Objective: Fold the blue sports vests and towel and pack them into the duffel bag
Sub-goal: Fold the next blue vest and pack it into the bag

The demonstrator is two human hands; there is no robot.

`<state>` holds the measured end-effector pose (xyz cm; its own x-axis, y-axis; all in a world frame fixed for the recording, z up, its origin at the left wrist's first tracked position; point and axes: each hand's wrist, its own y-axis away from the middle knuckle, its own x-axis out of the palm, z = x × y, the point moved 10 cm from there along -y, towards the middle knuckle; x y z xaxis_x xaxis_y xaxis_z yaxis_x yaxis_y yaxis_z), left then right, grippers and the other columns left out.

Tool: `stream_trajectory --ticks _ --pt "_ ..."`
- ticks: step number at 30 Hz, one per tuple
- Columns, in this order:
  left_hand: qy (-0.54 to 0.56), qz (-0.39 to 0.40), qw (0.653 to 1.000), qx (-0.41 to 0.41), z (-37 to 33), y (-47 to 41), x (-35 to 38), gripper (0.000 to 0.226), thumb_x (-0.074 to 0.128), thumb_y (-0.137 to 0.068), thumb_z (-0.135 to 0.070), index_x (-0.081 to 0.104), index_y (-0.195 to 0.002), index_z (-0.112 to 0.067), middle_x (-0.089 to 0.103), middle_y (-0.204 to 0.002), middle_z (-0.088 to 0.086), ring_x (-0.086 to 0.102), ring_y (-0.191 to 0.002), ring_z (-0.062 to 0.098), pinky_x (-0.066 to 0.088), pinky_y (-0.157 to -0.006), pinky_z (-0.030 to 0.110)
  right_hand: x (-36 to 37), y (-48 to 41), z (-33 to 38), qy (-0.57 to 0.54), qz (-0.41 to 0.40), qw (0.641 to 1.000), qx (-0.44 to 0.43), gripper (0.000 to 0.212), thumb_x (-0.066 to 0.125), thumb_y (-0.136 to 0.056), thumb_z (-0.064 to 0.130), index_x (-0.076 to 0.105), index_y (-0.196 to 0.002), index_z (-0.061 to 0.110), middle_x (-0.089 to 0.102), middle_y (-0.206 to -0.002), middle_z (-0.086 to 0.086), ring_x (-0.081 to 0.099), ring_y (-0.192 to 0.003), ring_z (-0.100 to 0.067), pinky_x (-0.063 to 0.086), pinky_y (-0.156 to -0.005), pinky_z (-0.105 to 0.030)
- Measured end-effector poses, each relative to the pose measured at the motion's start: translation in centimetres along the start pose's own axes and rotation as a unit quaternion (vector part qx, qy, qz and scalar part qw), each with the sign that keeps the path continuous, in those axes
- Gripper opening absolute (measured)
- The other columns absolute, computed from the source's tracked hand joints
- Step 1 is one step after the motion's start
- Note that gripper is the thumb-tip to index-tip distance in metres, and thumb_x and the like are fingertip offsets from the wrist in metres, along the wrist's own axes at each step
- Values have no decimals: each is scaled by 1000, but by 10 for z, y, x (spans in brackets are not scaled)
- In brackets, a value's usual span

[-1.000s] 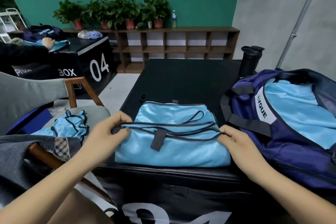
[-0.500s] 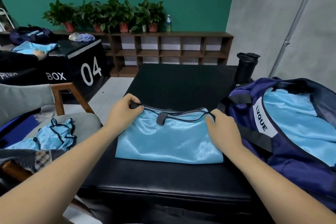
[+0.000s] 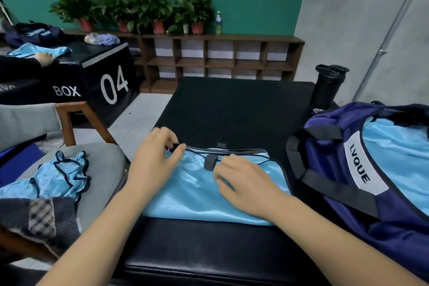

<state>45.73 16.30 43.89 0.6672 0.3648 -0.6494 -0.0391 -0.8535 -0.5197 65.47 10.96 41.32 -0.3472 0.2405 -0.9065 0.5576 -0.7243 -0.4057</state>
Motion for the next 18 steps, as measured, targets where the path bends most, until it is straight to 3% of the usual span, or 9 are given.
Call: stream_trajectory --ticks 3,6,9,12,14,18 --pt "-10 77 997 25 -4 17 21 23 77 -92 -27 55 -93 -34 58 -86 -13 60 -79 8 53 -72 37 16 -11 8 -30 20 999 -9 5 56 -101 22 60 -101 22 54 -98 7 49 -91 -20 46 -84 -40" --pt "-37 134 989 52 3 32 41 20 78 -92 -33 59 -99 -37 54 -97 -18 57 -89 6 52 -80 37 27 -7 9 -48 35 998 -7 12 54 -103 23 62 -111 24 56 -111 10 51 -101 -17 45 -92 -39" --pt "-87 147 983 70 11 39 51 17 70 -96 -44 63 -111 -40 51 -111 -19 50 -100 9 47 -89 41 34 -2 1 -41 50 998 25 28 48 -107 27 61 -131 29 52 -138 14 48 -129 -13 38 -111 -36" --pt "-95 151 982 68 13 40 53 24 70 -97 -47 63 -119 -41 47 -127 -23 48 -115 9 41 -94 38 38 -3 -12 -7 72 994 84 51 38 -111 40 37 -162 33 27 -171 12 19 -158 -12 12 -129 -36" --pt "-88 158 982 58 15 39 55 28 70 -97 -47 62 -123 -41 43 -138 -24 45 -125 9 35 -98 35 41 -5 -19 28 89 989 111 60 32 -113 48 15 -170 36 5 -178 10 -4 -163 -8 -2 -131 -39" --pt "-88 170 980 46 17 37 55 35 71 -95 -49 59 -128 -43 33 -154 -23 31 -144 9 27 -111 35 49 -6 -35 40 129 978 160 63 24 -111 61 12 -169 41 1 -178 10 -11 -162 -7 -10 -131 -41"
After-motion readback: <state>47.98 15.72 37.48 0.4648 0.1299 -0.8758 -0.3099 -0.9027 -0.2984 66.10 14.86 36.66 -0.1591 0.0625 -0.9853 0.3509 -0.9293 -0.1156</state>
